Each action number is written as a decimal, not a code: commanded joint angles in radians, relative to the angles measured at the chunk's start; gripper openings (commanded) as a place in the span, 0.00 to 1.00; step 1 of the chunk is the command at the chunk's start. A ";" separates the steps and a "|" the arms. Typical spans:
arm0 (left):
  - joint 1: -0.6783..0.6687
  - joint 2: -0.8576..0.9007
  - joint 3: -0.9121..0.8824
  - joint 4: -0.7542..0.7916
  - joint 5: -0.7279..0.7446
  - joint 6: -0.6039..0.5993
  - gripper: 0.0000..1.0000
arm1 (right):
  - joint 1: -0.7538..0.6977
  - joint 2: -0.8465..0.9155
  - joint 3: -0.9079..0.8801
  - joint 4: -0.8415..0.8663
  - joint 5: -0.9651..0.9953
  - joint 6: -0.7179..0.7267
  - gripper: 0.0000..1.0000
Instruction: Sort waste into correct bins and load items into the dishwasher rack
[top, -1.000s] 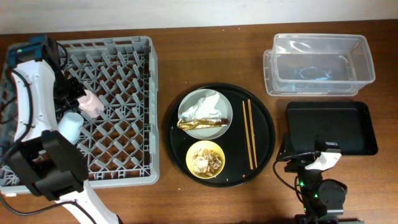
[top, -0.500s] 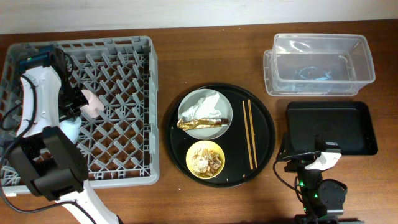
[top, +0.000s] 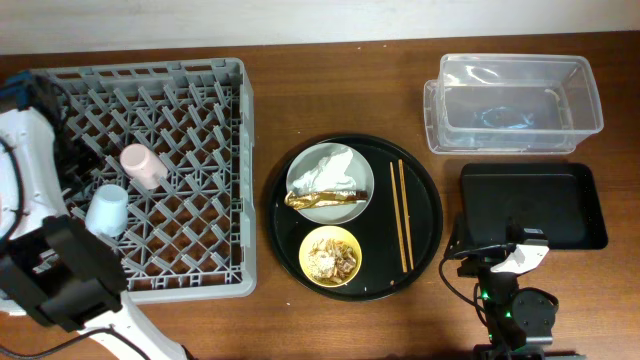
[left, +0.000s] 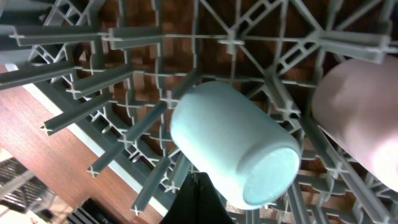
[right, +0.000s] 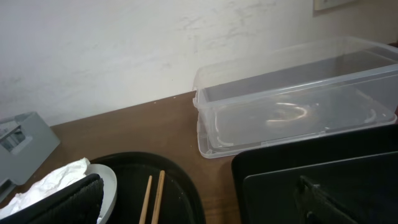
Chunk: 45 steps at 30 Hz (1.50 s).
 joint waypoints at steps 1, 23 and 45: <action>0.020 -0.022 0.018 0.000 0.088 -0.013 0.00 | 0.009 -0.006 -0.005 -0.005 0.005 -0.010 0.99; -0.010 -0.021 -0.053 0.083 0.166 0.123 0.00 | 0.009 -0.006 -0.005 -0.005 0.005 -0.010 0.99; 0.035 -0.032 -0.056 0.118 0.348 0.207 0.00 | 0.009 -0.006 -0.005 -0.005 0.005 -0.010 0.99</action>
